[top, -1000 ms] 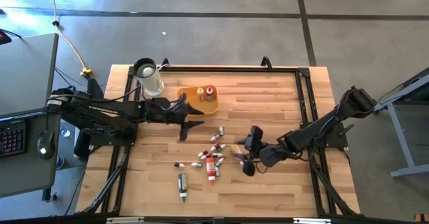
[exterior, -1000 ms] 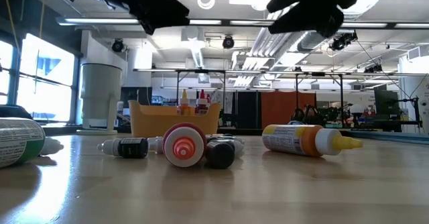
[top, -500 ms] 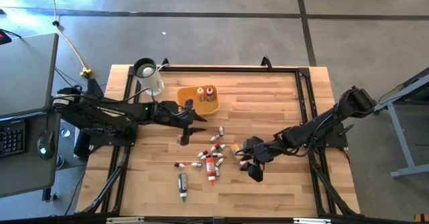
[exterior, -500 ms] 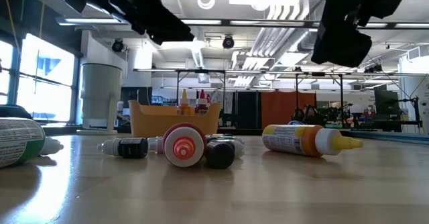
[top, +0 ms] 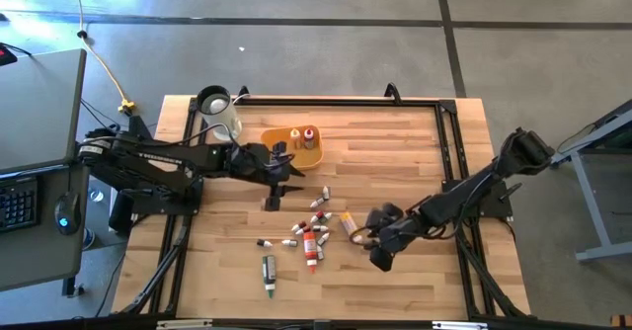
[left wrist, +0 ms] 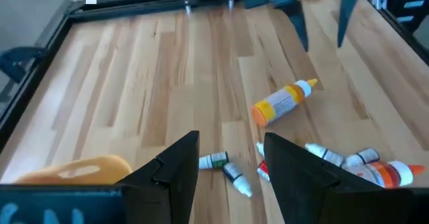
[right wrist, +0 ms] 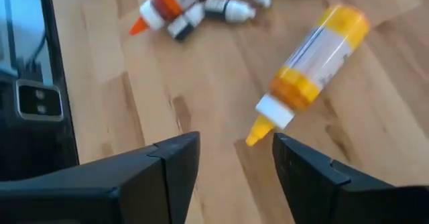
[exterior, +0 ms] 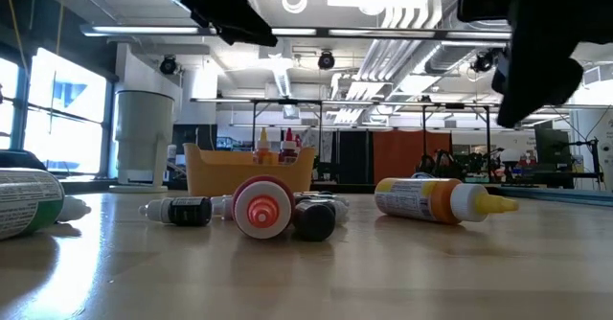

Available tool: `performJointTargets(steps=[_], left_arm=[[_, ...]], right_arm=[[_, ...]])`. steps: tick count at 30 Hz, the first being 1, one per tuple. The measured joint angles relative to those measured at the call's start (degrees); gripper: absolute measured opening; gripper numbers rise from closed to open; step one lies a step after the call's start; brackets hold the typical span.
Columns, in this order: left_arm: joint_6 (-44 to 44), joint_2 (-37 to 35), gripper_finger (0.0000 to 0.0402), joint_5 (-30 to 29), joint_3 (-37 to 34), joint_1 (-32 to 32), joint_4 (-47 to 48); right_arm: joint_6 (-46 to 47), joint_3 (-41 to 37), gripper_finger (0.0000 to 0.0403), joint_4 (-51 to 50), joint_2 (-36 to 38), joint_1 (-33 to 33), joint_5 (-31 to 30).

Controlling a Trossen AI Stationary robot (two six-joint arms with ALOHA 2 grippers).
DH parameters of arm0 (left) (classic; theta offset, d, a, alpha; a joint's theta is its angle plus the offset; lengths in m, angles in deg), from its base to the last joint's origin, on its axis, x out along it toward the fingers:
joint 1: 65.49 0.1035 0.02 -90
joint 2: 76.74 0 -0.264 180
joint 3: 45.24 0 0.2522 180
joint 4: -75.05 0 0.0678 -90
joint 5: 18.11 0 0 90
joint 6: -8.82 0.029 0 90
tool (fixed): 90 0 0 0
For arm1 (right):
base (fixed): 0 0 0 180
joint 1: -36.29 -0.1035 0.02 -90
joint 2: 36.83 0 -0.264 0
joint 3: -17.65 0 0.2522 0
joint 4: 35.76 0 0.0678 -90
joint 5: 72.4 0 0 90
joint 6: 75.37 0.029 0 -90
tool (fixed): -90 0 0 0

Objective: Pick & Place food coloring
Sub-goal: Put the large yellow food coloring bottle into the yellow bin

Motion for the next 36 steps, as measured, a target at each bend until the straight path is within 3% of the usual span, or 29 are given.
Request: performJointTargets(steps=[11, 19, 36], left_arm=[[-0.5, 0.0, 0.0166, -3.4, 0.5, 0.0, -2.8], [-0.6, 0.0, 0.0166, -3.3, 0.5, 0.0, -2.6], [-0.6, 0.0, 0.0165, -3.2, 0.5, 0.0, -2.3]], right_arm=[[-3.7, 0.0, 0.0201, -1.8, -5.9, 1.1, -4.5], [-2.9, 0.0, 0.0226, 0.8, -8.6, 3.9, -2.8], [2.7, 0.0, 0.0227, 4.1, -13.7, 5.5, 2.0]])
